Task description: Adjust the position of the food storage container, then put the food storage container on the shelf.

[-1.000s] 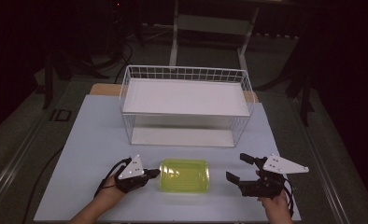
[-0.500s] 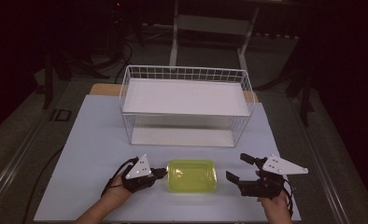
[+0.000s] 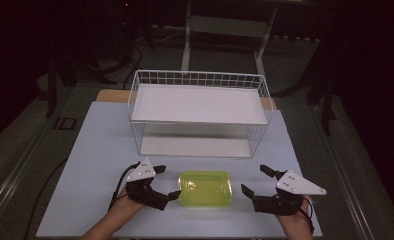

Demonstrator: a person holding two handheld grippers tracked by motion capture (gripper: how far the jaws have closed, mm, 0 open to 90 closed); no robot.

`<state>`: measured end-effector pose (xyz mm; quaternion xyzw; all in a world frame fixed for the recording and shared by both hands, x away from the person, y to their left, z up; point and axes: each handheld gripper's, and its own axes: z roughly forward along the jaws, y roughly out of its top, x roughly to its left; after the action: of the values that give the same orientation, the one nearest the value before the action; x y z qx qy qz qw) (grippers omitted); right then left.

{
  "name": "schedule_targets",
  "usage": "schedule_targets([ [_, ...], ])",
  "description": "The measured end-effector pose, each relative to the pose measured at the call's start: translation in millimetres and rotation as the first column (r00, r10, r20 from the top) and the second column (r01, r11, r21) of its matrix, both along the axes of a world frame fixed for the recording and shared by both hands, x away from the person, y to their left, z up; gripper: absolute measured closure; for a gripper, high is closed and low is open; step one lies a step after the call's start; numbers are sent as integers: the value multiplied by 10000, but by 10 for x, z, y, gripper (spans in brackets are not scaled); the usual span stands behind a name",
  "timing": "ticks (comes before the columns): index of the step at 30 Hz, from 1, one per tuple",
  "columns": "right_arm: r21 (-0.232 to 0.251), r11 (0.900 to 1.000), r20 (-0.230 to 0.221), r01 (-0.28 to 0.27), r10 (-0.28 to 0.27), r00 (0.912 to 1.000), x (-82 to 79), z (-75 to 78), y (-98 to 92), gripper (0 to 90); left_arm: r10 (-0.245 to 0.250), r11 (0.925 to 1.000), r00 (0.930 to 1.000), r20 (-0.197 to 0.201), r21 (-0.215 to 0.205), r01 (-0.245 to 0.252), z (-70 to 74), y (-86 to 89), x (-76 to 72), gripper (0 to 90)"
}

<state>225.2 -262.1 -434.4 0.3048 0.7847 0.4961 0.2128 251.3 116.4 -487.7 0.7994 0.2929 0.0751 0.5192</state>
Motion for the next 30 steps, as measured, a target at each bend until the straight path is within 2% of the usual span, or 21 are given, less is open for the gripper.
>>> schedule_targets([
  [1, 315, 9982, -252, -515, 523, 9983, 26, -73, 31, 152, -113, 9999, 9999, 5, 21, 113, -9, -26, 1, 24],
  [2, 164, 9983, -372, -562, 568, 9977, 49, -98, 46, 167, -141, 9999, 9999, 20, 84, 141, -19, -51, 2, 44],
  [5, 185, 9978, -1140, -637, 654, 9913, 136, -171, 85, 180, 63, 9999, 9998, -212, 110, -61, -50, -116, 18, 56],
  [7, 485, 9968, -1558, -634, 702, 9853, 186, -215, 94, 183, 289, 9995, 9971, -709, -74, -295, -69, -133, 48, 62],
  [9, 414, 9968, -1766, -677, 740, 9815, 233, -252, 118, 169, 681, 9975, 9911, -1143, -100, -697, -88, -134, 81, 62],
  [11, 210, 9970, -2006, -738, 765, 9767, 273, -280, 158, 124, 1018, 9948, 9807, -1670, 147, -1008, -109, -126, 125, 62],
  [13, -344, 9977, -2186, -585, 496, 9745, 320, -319, 214, 124, 1175, 9931, 9735, -1962, 235, -1151, -140, -117, 156, 62],
  [14, -450, 9980, -2399, -447, 327, 9702, 347, -342, 238, 119, 1278, 9918, 9698, -2078, 325, -1237, -157, -120, 169, 62],
  [15, -314, 9983, -2657, -501, 400, 9632, 380, -370, 251, 109, 1293, 9916, 9668, -2206, 312, -1255, -174, -122, 179, 63],
  [16, -171, 9988, -2716, -454, 390, 9616, 402, -396, 265, 109, 1156, 9933, 9653, -2340, 247, -1130, -195, -123, 190, 69],
  [17, -253, 9985, -2731, -477, 389, 9612, 422, -425, 287, 108, 1249, 9922, 9626, -2405, 305, -1211, -208, -130, 195, 69],
  [18, -377, 9981, -2831, -481, 355, 9584, 441, -451, 310, 109, 1193, 9927, 9612, -2489, 150, -1193, -219, -129, 197, 93],
  [19, -302, 9984, -2963, -478, 367, 9544, 456, -477, 324, 128, 1303, 9913, 9581, -2549, 142, -1310, -226, -134, 198, 133],
  [22, -502, 9981, -3155, -368, 191, 9487, 483, -536, 362, 190, 1369, 9905, 9484, -2859, 288, -1343, -244, -165, 213, 170],
  [24, -626, 9976, -3322, -301, 77, 9432, 503, -568, 375, 216, 1495, 9887, 9437, -2952, 379, -1448, -257, -174, 215, 247],
  [25, -626, 9976, -3322, -301, 77, 9432, 503, -568, 375, 216, 1495, 9887, 9437, -2952, 379, -1448, -257, -174, 215, 307],
  [26, -660, 9975, -3362, -246, 9, 9418, 510, -583, 377, 240, 1466, 9892, 9397, -3090, 391, -1415, -269, -179, 217, 307],
  [27, -677, 9975, -3551, -182, -70, 9348, 521, -604, 374, 249, 1554, 9879, 9359, -3160, 513, -1467, -278, -184, 220, 345],
  [28, -678, 9976, -3622, -158, -99, 9320, 525, -619, 370, 289, 1416, 9899, 9333, -3299, 423, -1352, -291, -181, 224, 413],
  [30, -714, 9974, -3742, -11, -258, 9270, 528, -644, 360, 316, 1328, 9910, 9277, -3489, 326, -1296, -314, -185, 227, 484],
])
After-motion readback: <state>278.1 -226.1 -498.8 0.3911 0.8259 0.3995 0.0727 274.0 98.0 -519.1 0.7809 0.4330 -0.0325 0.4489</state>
